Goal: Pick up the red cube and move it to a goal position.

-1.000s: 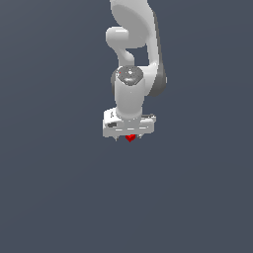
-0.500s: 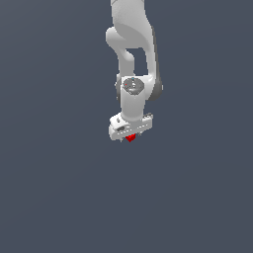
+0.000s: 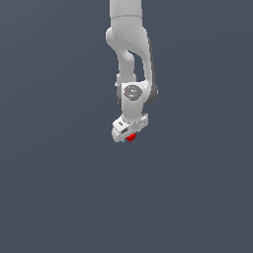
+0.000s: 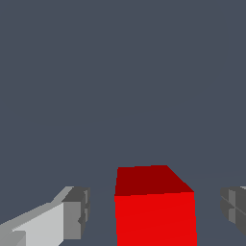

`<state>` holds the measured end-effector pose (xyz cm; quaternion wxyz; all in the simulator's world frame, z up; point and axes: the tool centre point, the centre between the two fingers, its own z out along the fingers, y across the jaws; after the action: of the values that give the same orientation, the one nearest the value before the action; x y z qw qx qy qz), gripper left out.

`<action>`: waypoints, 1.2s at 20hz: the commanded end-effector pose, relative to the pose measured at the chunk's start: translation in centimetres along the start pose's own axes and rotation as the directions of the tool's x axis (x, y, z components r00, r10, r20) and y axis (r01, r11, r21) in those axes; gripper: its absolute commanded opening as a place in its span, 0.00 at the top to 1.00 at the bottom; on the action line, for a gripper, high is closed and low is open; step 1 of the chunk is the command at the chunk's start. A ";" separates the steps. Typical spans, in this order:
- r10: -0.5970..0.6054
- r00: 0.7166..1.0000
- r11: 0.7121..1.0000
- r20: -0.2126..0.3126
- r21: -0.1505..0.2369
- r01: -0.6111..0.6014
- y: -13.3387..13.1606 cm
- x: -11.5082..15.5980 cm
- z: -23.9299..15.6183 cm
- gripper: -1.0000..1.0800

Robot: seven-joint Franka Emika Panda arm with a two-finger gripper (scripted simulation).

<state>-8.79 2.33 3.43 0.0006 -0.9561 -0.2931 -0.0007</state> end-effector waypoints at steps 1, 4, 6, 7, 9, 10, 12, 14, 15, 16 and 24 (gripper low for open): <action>-0.035 0.999 0.999 0.000 0.001 0.035 -0.3 -0.5 0.8 0.04; -0.058 0.998 0.998 0.001 0.001 0.058 -0.4 -0.9 1.4 0.04; -0.065 0.998 0.998 0.001 0.001 0.065 -0.5 -1.0 1.5 0.04; -0.065 0.998 0.998 0.001 0.001 0.065 -0.4 -1.0 1.6 0.04; -0.062 0.998 0.998 0.002 0.000 0.062 -0.4 -1.0 1.5 0.04; -0.059 0.998 0.998 0.002 0.000 0.059 -0.3 -0.9 1.4 0.04; -0.058 0.998 0.998 0.002 -0.001 0.058 -0.3 -0.9 1.4 1.00; -0.058 0.998 0.998 0.002 -0.001 0.058 -0.3 -0.9 1.4 1.00; -0.058 0.998 0.998 0.002 -0.001 0.058 -0.3 -0.9 1.4 1.00; -0.058 0.998 0.998 0.002 -0.001 0.058 -0.3 -0.9 1.4 1.00; -0.058 0.998 0.998 0.002 -0.001 0.058 -0.3 -0.9 1.3 1.00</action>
<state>-9.75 2.06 2.02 0.0002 -0.9471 -0.3209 0.0004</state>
